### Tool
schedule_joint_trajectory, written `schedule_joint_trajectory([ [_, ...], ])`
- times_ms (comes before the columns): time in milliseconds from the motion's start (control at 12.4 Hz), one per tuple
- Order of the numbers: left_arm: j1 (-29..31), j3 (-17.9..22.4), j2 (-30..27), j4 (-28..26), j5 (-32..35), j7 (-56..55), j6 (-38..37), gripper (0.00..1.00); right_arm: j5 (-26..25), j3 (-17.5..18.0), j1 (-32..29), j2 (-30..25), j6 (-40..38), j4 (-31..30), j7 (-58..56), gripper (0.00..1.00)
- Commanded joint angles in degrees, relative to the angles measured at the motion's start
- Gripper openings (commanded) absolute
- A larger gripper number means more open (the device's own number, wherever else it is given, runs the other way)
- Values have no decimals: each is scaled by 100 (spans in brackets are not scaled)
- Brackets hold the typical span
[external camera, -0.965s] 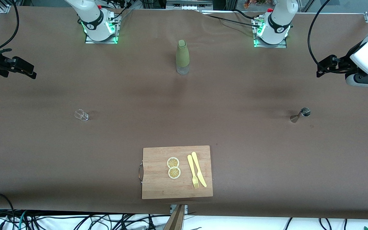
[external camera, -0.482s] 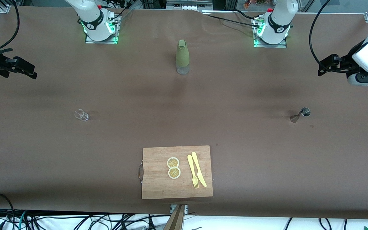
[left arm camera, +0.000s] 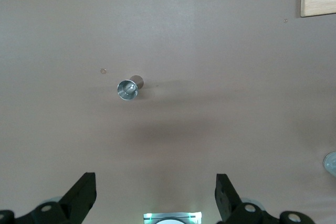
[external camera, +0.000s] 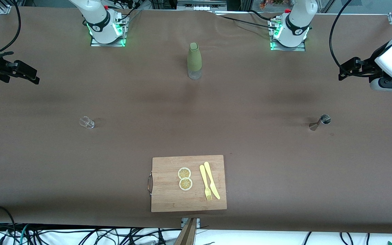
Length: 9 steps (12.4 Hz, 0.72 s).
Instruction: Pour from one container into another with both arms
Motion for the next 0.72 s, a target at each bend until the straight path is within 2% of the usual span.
schedule_joint_trajectory([
  [0,10,-55,-392,-535,183,-84,292,100,-68,38,-9,-21,21,27,81,100],
  [161,10,-46,-648,-853,192,-84,425,100,-68,47,-9,-21,21,27,81,100],
  [643,28,-28,-640,-801,192,-93,373,100,-68,38,-9,-21,29,27,81,100],
])
